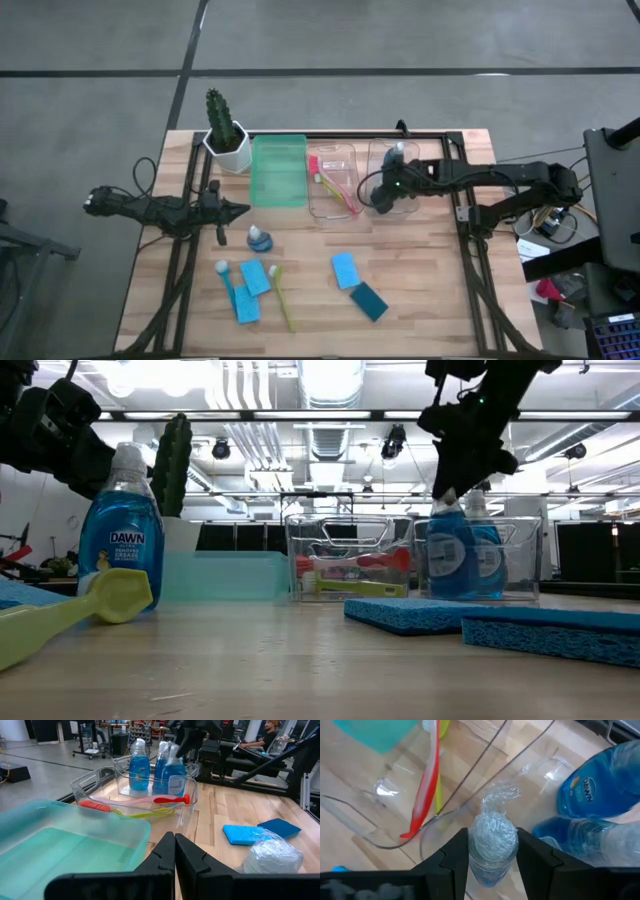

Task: Pick & Place Kitchen Sink Supplies
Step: Put the blue dishwashing liquid bottle into the right transparent bin

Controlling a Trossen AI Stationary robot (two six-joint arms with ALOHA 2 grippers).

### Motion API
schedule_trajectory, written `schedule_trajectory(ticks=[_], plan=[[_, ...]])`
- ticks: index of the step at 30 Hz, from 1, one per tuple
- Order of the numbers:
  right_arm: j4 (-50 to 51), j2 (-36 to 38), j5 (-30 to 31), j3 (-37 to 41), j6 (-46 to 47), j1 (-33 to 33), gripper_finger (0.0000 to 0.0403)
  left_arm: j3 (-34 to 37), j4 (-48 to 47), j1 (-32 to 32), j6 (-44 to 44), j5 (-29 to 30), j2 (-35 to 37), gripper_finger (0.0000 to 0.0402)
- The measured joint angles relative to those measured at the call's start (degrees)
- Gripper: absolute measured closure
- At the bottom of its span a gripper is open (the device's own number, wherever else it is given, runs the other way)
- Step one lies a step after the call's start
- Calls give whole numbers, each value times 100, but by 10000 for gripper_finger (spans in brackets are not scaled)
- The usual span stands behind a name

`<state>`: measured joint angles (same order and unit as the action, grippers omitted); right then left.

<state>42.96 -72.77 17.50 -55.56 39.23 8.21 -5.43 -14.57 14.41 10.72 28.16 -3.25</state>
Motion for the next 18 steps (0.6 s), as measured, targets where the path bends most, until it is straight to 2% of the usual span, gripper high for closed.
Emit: schedule_trajectory(ticks=[7, 18], plan=[[-328, 9, 28, 179, -19, -4, 265, 0, 0, -1, 0, 0, 0, 396], [-266, -6, -47, 128, 3, -7, 239, 0, 0, -1, -1, 0, 0, 396]])
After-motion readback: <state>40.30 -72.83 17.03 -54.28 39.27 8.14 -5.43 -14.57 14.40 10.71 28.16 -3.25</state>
